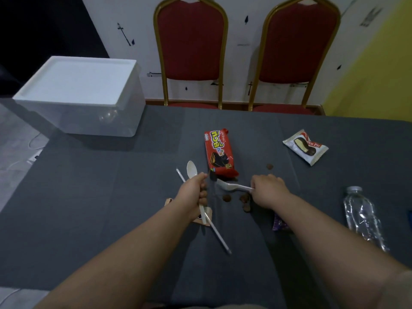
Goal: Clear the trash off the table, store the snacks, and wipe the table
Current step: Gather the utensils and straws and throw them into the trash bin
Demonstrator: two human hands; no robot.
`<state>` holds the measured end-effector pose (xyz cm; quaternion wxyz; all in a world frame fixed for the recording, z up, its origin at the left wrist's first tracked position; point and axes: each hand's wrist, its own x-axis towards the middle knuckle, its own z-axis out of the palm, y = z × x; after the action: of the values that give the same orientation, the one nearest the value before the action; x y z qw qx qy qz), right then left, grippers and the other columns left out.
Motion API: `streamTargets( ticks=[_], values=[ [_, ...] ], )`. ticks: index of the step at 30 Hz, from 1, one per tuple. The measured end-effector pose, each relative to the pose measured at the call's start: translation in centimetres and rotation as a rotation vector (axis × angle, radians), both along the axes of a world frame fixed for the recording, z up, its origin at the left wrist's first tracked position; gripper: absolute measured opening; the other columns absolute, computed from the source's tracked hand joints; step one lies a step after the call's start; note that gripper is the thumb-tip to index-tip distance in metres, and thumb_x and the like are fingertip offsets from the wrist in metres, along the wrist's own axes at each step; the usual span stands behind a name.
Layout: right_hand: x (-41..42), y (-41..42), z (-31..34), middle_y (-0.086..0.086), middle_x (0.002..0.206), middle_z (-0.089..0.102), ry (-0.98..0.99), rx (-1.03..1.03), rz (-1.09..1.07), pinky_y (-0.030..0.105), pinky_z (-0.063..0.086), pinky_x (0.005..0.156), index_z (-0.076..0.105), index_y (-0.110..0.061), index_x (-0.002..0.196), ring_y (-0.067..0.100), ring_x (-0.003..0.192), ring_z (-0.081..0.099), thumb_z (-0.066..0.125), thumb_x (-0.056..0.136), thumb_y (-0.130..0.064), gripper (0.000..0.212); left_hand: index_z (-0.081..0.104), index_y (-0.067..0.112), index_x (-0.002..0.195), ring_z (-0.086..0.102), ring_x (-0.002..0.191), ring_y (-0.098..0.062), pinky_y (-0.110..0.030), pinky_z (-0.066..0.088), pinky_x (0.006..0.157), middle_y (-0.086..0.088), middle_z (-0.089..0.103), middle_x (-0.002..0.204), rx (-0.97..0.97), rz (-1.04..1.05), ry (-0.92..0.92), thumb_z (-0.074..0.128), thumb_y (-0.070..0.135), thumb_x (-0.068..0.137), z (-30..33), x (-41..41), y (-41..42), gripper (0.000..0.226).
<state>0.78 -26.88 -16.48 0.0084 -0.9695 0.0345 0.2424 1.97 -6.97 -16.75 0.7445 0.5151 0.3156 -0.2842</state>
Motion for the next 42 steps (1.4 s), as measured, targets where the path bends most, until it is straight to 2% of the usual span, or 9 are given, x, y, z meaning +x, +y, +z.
streamTargets(
  ticks=[5, 11, 15, 19, 23, 27, 30, 33, 42],
  values=[
    [-1.4, 0.8, 1.3, 0.005, 0.092, 0.062, -0.059, 0.266, -0.181, 0.035, 0.041, 0.071, 0.048, -0.018, 0.097, 0.025, 0.084, 0.056, 0.043, 0.096, -0.027, 0.010, 0.049, 0.016, 0.082, 0.028, 0.037, -0.003, -0.014, 0.022, 0.030, 0.005, 0.036, 0.055, -0.074, 0.020, -0.003, 0.050, 0.025, 0.093, 0.0, 0.1, 0.4, 0.014],
    [-2.9, 5.6, 2.3, -0.003, 0.082, 0.068, -0.089, 0.663, -0.351, 0.039, 0.052, 0.074, 0.052, -0.024, 0.092, 0.016, 0.077, 0.063, 0.047, 0.095, -0.033, 0.011, 0.050, 0.010, 0.077, 0.033, 0.039, -0.003, -0.011, 0.026, 0.033, 0.004, 0.044, 0.052, -0.236, 0.008, -0.018, 0.053, 0.016, 0.090, 0.1, -0.6, 0.4, 0.015],
    [-3.5, 9.2, 2.6, -0.003, 0.078, 0.066, -0.136, 0.774, -0.407, 0.034, 0.051, 0.067, 0.049, -0.023, 0.093, 0.012, 0.072, 0.062, 0.043, 0.097, -0.033, 0.012, 0.051, 0.010, 0.079, 0.038, 0.038, -0.003, -0.013, 0.033, 0.035, 0.004, 0.049, 0.049, -0.177, 0.016, -0.034, 0.056, 0.020, 0.091, 0.2, -0.5, 1.3, 0.016],
    [-4.0, 11.4, 2.6, -0.003, 0.079, 0.061, -0.162, 0.780, -0.375, 0.027, 0.043, 0.054, 0.046, -0.021, 0.093, 0.011, 0.068, 0.058, 0.041, 0.098, -0.033, 0.015, 0.047, 0.012, 0.070, 0.039, 0.036, -0.008, -0.018, 0.041, 0.041, 0.001, 0.039, 0.049, -0.167, -0.003, 0.016, 0.054, 0.030, 0.093, -0.1, -0.4, 2.7, 0.030],
    [-4.8, 13.0, 2.3, -0.005, 0.075, 0.057, -0.155, 0.874, -0.320, 0.023, 0.037, 0.051, 0.044, -0.023, 0.090, 0.007, 0.064, 0.053, 0.036, 0.100, -0.031, 0.015, 0.053, 0.009, 0.083, 0.053, 0.065, -0.020, -0.037, 0.049, 0.069, -0.008, 0.052, 0.069, -0.069, 0.002, -0.001, 0.048, 0.034, 0.096, -0.6, 0.0, 3.4, 0.028],
    [-5.4, 12.8, 1.6, -0.003, 0.076, 0.058, -0.262, 0.777, -0.308, 0.035, 0.044, 0.060, 0.051, -0.018, 0.086, 0.016, 0.072, 0.057, 0.036, 0.099, -0.034, 0.026, 0.040, 0.014, 0.069, 0.040, 0.051, -0.013, -0.022, 0.042, 0.042, -0.001, 0.038, 0.058, 0.012, 0.079, -0.053, 0.041, 0.034, 0.098, -0.2, 0.7, 4.2, 0.035],
    [-5.9, 11.8, 0.7, -0.006, 0.087, 0.057, -0.277, 0.493, -0.378, 0.029, 0.036, 0.058, 0.051, -0.020, 0.090, 0.016, 0.079, 0.057, 0.048, 0.093, -0.041, 0.022, 0.042, 0.014, 0.082, 0.038, 0.050, -0.010, -0.019, 0.040, 0.044, 0.001, 0.036, 0.058, -0.017, 0.134, -0.041, 0.041, 0.030, 0.100, -0.2, 1.1, 5.3, 0.024],
    [-6.3, 11.4, -0.3, -0.006, 0.092, 0.062, -0.141, 0.364, -0.375, 0.027, 0.042, 0.063, 0.052, -0.022, 0.092, 0.017, 0.086, 0.060, 0.054, 0.087, -0.048, 0.026, 0.044, 0.017, 0.079, 0.035, 0.041, -0.006, -0.016, 0.035, 0.037, 0.004, 0.037, 0.057, 0.003, 0.063, -0.046, 0.042, 0.034, 0.099, -0.2, 0.9, 5.9, 0.026],
    [-6.6, 12.3, 0.7, -0.005, 0.088, 0.065, -0.196, 0.581, -0.586, 0.024, 0.039, 0.058, 0.061, -0.022, 0.094, 0.012, 0.077, 0.059, 0.047, 0.095, -0.031, 0.016, 0.048, 0.021, 0.078, 0.027, 0.044, -0.008, -0.020, 0.027, 0.041, 0.006, 0.032, 0.053, 0.103, -0.142, -0.060, 0.051, 0.057, 0.087, 0.1, 0.7, 4.8, 0.037]
  ],
)
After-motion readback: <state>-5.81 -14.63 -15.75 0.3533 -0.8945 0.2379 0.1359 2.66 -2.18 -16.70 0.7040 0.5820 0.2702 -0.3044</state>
